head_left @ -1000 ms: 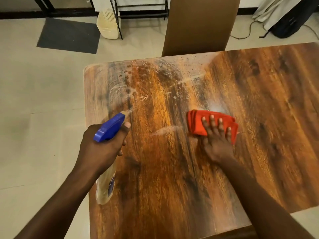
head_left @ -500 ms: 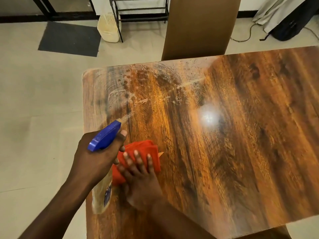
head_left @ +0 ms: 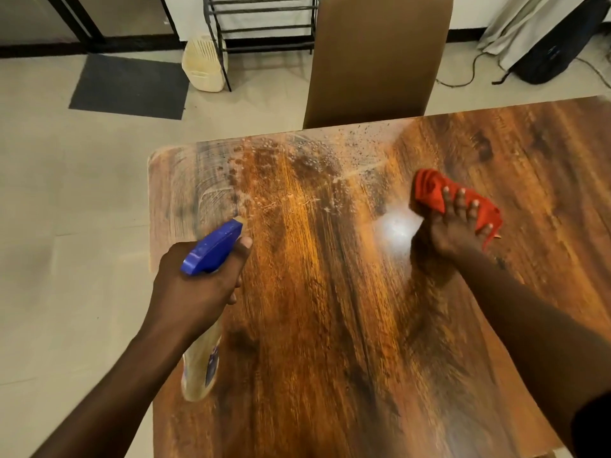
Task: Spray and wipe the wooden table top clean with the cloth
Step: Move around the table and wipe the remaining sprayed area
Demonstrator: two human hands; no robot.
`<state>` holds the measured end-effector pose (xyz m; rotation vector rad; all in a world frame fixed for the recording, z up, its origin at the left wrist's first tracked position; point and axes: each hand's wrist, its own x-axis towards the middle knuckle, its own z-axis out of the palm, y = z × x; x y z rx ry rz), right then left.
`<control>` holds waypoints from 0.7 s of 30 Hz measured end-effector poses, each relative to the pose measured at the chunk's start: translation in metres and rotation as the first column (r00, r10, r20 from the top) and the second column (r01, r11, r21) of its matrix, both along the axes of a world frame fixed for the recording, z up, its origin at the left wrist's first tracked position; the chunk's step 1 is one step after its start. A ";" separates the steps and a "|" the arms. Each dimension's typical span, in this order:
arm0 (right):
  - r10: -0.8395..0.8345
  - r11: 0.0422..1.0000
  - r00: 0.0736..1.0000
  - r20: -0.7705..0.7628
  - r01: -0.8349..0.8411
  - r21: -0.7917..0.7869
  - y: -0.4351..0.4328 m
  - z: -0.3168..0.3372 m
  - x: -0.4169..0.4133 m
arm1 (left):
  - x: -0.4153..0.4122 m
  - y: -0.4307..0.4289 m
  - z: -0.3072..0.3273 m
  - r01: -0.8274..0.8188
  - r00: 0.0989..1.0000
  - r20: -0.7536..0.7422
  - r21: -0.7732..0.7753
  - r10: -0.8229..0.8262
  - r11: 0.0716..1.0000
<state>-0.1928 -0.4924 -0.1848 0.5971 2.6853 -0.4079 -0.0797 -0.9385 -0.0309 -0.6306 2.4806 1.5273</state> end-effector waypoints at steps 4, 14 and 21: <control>-0.090 0.996 0.996 0.003 0.090 -0.027 -0.054 0.004 -0.057 | -0.008 0.007 -0.002 0.012 0.998 -0.064 0.035 -0.010 0.999; 0.783 0.604 0.605 -0.142 -0.795 -0.053 -0.296 -0.029 0.046 | -0.019 0.004 0.003 -0.009 0.997 -0.071 0.018 0.011 1.000; 0.877 0.423 0.421 -0.232 -0.905 -0.045 -0.237 -0.027 0.130 | -0.034 0.005 0.016 0.021 0.998 -0.065 -0.004 -0.021 1.000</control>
